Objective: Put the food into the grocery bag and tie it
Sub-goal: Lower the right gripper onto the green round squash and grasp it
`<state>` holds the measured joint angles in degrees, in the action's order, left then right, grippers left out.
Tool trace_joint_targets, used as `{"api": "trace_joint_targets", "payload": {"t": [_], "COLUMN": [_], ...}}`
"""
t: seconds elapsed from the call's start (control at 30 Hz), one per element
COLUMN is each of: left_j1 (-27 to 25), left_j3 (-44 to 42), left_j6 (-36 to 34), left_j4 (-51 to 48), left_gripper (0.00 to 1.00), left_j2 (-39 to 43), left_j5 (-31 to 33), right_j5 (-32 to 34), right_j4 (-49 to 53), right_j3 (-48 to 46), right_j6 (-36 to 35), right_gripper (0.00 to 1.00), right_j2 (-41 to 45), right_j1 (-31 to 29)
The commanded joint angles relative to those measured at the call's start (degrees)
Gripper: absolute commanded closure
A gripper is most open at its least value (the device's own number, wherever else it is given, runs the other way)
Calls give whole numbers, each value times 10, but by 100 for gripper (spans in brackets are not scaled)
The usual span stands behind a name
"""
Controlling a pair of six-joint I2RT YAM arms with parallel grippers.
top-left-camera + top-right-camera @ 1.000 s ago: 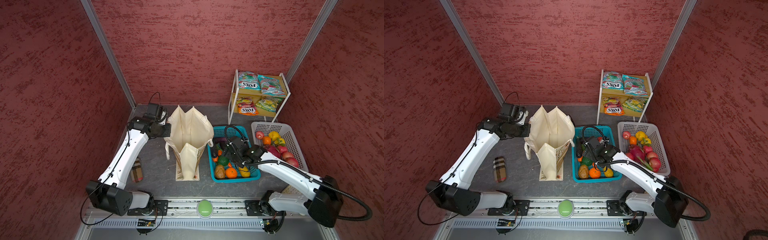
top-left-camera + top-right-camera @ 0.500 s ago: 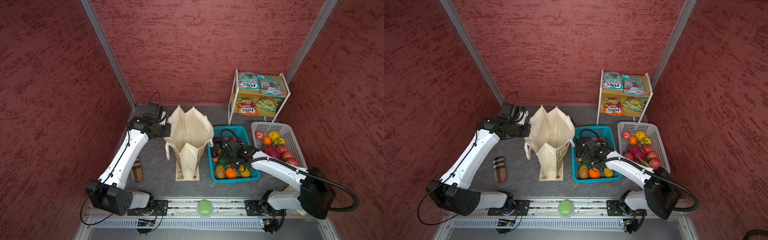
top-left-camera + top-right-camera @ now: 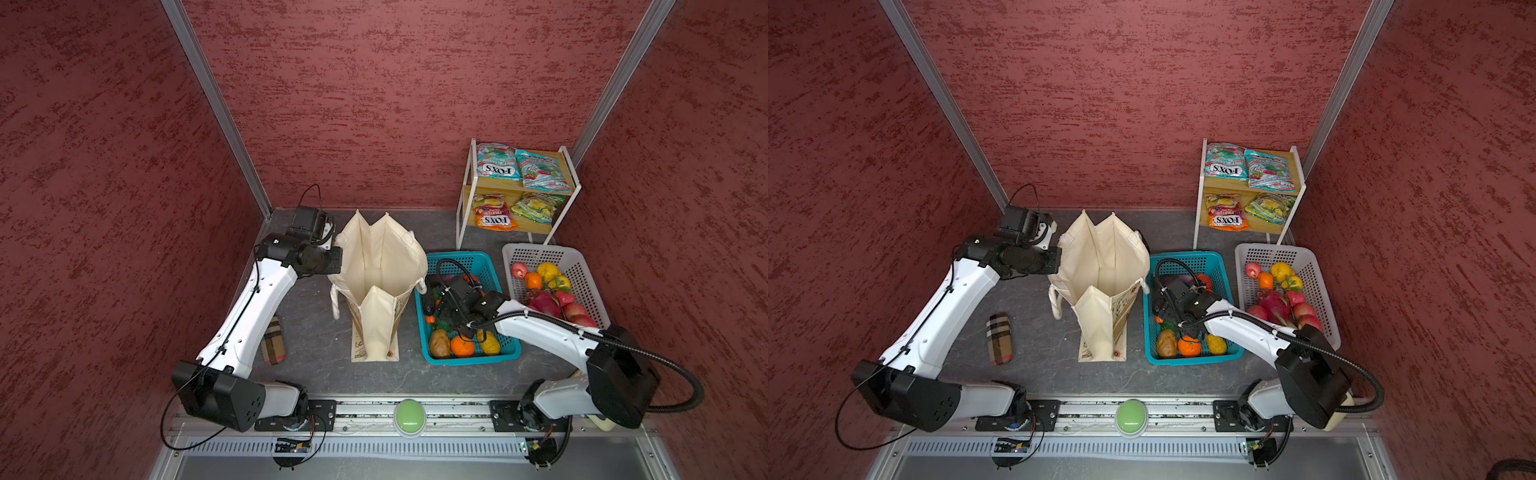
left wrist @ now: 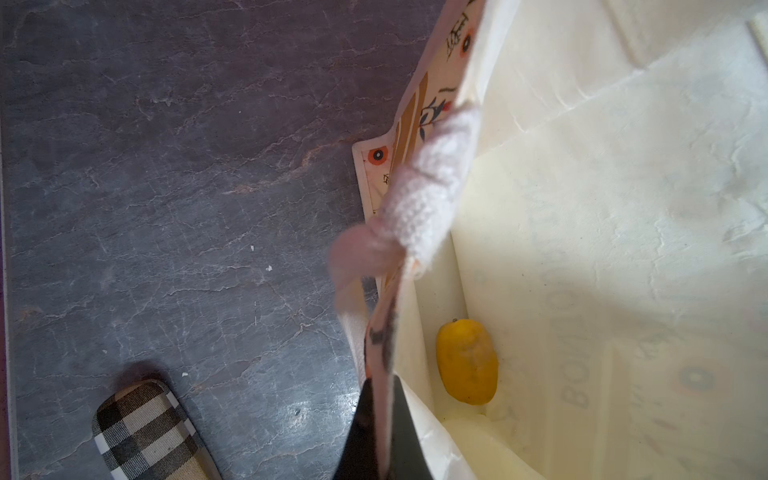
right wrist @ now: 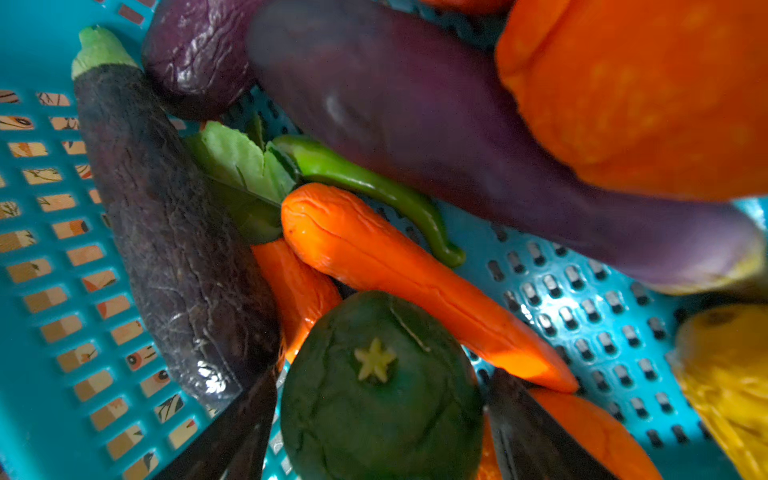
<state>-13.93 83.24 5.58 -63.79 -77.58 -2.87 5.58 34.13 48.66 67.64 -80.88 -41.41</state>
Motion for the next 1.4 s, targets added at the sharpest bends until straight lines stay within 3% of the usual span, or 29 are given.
{"api": "trace_joint_targets", "payload": {"t": [0.0,0.83,1.17,1.37], "left_j1": [-3,-3,-3,-3], "left_j3": [-10,-15,-15,-13], "left_j6": [-2,-3,-1,-2], "left_j4": [5,3,6,5], "left_gripper": [100,100,100,100], "left_j2": [6,13,14,14], "left_j5": [-3,2,1,1], "right_j5": [0,16,80,139], "right_j4": [-12,6,101,167], "right_j3": [-6,1,65,153], "right_j6": [1,-3,-23,-45], "right_gripper": [19,37,37,38], "right_j2": [-5,16,77,123], "right_j1": [3,4,10,17]}}
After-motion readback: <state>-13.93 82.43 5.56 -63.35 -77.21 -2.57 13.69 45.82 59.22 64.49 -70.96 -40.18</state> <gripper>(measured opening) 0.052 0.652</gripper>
